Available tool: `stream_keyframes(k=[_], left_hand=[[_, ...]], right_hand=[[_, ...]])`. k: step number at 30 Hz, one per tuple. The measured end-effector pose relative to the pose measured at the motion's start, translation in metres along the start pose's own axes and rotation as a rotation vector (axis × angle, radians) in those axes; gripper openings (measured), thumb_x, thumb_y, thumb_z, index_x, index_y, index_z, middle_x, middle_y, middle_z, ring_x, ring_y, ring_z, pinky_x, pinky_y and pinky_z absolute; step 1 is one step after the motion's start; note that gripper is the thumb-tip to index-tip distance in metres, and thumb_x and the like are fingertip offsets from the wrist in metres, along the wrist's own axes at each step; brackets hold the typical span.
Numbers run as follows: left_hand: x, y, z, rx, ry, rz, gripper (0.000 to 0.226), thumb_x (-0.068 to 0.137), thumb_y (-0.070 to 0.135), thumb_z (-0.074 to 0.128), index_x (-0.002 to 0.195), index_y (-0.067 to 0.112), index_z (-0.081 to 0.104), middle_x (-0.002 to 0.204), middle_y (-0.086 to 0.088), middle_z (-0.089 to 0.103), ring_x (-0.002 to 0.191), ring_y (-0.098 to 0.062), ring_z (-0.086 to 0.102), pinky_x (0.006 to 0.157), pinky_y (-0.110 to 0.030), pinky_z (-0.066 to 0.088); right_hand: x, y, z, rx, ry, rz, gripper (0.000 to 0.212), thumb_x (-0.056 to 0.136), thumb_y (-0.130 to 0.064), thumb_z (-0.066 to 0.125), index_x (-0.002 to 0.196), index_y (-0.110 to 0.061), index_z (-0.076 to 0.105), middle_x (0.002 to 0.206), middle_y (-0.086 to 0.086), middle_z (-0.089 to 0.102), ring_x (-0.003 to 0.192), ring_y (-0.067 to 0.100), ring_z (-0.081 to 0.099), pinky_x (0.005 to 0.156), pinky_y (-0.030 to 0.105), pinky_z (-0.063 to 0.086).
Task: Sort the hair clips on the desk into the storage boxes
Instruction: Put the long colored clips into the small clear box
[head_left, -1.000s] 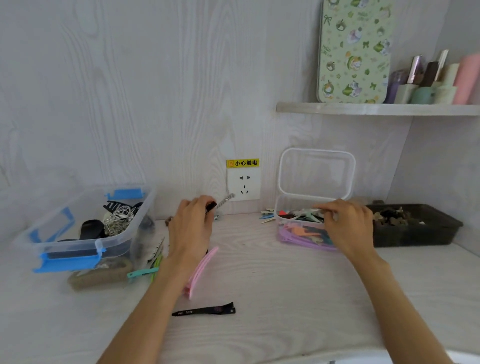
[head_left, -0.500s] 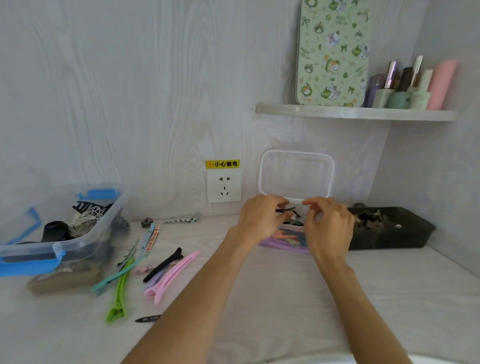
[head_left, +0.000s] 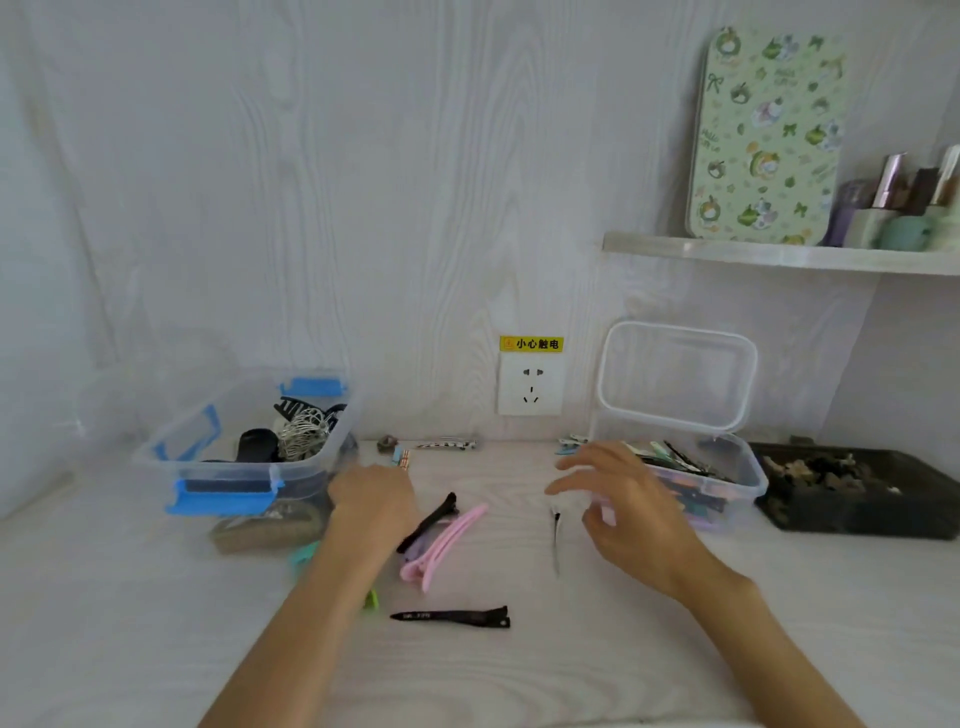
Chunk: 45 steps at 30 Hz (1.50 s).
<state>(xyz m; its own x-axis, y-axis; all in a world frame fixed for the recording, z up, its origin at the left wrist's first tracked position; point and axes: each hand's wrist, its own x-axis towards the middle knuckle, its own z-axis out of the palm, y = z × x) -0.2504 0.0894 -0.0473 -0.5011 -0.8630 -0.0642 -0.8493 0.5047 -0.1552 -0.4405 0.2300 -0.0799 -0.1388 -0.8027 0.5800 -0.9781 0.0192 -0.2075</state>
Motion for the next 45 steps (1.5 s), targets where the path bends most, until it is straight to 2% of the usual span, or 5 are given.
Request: stream_keyframes(k=[5,13,26,39,45], left_hand=[[0.006,-0.001,0.010,-0.012,0.130,-0.023,0.029,0.094,0.015,0.044,0.121,0.011,0.053,0.120,-0.007,0.059,0.111,-0.021,0.056,0.088,-0.029,0.045],[0.025,0.013,0.022,-0.534,0.228,0.192,0.026,0.091,0.028,0.055,0.116,0.034,0.062,0.115,0.007,0.066,0.105,-0.018,0.060,0.085,-0.032,0.045],[0.024,0.000,0.024,-0.560,0.378,0.123,0.026,0.093,0.025,0.055,0.117,0.024,0.065,0.118,0.002,0.067,0.109,-0.018,0.060,0.088,-0.031,0.046],[0.028,0.008,0.022,-0.791,0.610,0.173,0.019,0.093,0.030,0.055,0.106,0.029,0.069,0.104,0.005,0.070,0.095,-0.019,0.064,0.075,-0.036,0.052],[0.030,0.018,0.025,-0.767,0.614,0.205,0.018,0.092,0.032,0.056,0.104,0.032,0.069,0.101,0.009,0.069,0.090,-0.018,0.063,0.075,-0.036,0.051]], right_hand=[[-0.007,-0.018,0.013,0.151,-0.425,0.054,0.076,0.081,0.009,0.039,0.133,-0.046,0.037,0.144,-0.026,0.021,0.133,-0.007,0.016,0.114,0.016,0.012],[0.016,-0.026,0.040,0.120,-0.429,0.038,0.062,0.094,-0.025,0.045,0.142,-0.050,0.014,0.153,-0.020,0.018,0.141,0.005,0.019,0.115,0.039,0.023],[0.009,-0.022,0.035,0.061,-0.193,0.068,0.018,0.090,-0.038,0.055,0.100,-0.025,0.064,0.091,-0.015,0.052,0.087,0.002,0.044,0.074,0.019,0.035],[0.000,0.021,-0.033,-0.133,0.405,0.150,0.016,0.087,-0.016,0.062,0.100,-0.009,0.068,0.090,0.006,0.069,0.082,0.023,0.061,0.076,0.033,0.045],[-0.015,0.074,-0.047,-0.172,0.378,0.444,0.015,0.083,-0.006,0.064,0.095,-0.013,0.070,0.087,0.006,0.072,0.081,0.027,0.065,0.085,0.046,0.050]])
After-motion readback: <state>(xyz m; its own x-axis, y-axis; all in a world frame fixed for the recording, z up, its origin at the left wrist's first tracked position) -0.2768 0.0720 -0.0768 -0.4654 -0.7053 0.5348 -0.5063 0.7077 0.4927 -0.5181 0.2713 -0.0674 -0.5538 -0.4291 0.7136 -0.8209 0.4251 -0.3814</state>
